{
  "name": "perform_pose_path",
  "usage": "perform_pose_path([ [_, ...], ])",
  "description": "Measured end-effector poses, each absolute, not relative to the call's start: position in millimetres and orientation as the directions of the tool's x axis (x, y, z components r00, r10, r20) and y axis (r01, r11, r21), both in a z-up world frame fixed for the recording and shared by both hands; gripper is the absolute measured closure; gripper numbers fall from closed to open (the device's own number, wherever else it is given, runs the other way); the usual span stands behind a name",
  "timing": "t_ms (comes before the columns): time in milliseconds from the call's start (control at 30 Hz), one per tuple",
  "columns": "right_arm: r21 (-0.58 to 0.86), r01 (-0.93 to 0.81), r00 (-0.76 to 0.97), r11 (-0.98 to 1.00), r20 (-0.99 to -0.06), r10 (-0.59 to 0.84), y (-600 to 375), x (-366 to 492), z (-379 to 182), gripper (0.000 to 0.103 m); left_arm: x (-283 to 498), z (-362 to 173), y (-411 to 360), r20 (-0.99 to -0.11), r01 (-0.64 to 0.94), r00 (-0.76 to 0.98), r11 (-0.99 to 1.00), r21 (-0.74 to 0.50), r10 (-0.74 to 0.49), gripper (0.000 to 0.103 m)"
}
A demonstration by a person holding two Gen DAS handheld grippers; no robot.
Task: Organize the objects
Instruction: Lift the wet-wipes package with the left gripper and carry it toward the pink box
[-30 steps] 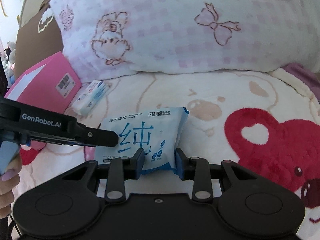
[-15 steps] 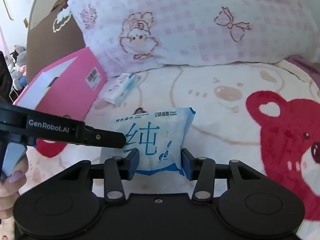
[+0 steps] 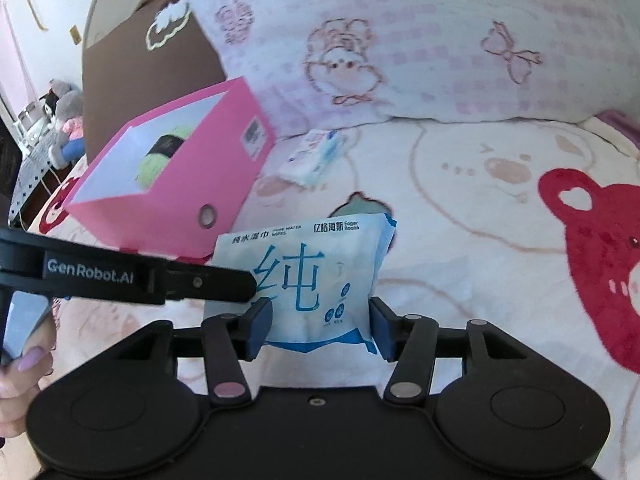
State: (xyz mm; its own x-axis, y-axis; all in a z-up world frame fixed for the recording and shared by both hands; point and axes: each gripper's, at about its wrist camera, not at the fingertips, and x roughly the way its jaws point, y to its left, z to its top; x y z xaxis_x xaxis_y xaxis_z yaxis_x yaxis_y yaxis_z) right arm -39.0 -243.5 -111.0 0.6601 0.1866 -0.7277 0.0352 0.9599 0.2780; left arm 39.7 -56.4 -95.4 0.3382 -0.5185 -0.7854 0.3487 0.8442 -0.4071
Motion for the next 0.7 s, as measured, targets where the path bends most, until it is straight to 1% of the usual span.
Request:
perform_pose_path([
  [133, 0.266, 0.005, 0.659, 0.964, -0.726, 0.196, -220, -46, -100, 0.043, 32, -86, -30, -0.778, 0.323, 0.338, 0.842, -0.433, -0.53, 0.075],
  [333, 0.25, -0.044, 0.648, 0.967, -0.73, 0.218, -191, -56, -80, 0.042, 12, -67, -1, -0.785, 0.337, 0.341, 0.847, -0.412, -0.517, 0.075],
  [400, 0.256, -0.062, 0.645, 0.965, -0.727, 0.235, -182, -59, -72, 0.04, 7, -60, 9, -0.784, 0.336, 0.338, 0.845, -0.416, -0.521, 0.075],
  [500, 0.263, -0.089, 0.639, 0.961, -0.725, 0.257, -170, -63, -59, 0.035, -1, -48, 22, -0.79, 0.34, 0.324, 0.844, -0.415, -0.52, 0.075],
  [700, 0.222, -0.142, 0.619, 0.965, -0.74, 0.261, -146, -69, -34, 0.033, -11, -26, 37, -0.796, 0.361, 0.319, 0.842, -0.401, -0.515, 0.074],
])
